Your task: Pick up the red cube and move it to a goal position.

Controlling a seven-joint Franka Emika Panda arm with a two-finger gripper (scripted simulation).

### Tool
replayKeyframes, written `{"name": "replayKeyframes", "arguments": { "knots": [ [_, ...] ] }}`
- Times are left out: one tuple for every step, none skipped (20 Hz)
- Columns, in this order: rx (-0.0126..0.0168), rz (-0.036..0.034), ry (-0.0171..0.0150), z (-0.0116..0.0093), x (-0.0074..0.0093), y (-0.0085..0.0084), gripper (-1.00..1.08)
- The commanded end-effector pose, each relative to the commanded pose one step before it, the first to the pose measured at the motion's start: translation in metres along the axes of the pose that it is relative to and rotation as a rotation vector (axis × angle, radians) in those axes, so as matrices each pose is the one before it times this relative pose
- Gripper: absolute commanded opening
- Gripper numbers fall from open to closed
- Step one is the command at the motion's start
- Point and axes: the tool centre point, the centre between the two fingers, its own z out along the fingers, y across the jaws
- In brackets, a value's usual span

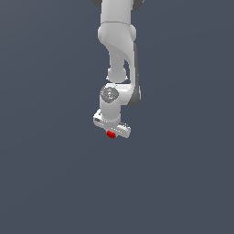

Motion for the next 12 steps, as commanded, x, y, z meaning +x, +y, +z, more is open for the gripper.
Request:
{"name": "replayKeyframes", "arguments": {
  "knots": [
    [0.00056, -0.00029, 0.00109, -0.00525, -0.00155, -0.00124, -1.00],
    [0.00000, 0.00000, 0.00000, -0.00291, -0.00116, -0.00055, -1.00],
    [0.00000, 0.00000, 0.00000, -0.00336, -0.00134, -0.00064, -1.00],
    [0.00000, 0.00000, 0.00000, -0.00382, -0.00152, -0.00072, -1.00],
    [0.00000, 0.00000, 0.00000, -0.00428, -0.00170, -0.00081, -1.00],
    [0.00060, 0.00019, -0.00028, -0.00472, -0.00182, -0.00077, -1.00],
    [0.00000, 0.00000, 0.00000, -0.00520, -0.00206, -0.00099, -1.00],
    [0.00000, 0.00000, 0.00000, -0.00567, -0.00223, -0.00108, -1.00],
    [0.00000, 0.00000, 0.00000, -0.00615, -0.00241, -0.00117, -1.00],
    [0.00000, 0.00000, 0.00000, -0.00664, -0.00259, -0.00126, -1.00],
    [0.00000, 0.00000, 0.00000, -0.00713, -0.00277, -0.00135, -1.00],
    [0.00000, 0.00000, 0.00000, -0.00763, -0.00295, -0.00144, -1.00]
  ]
}}
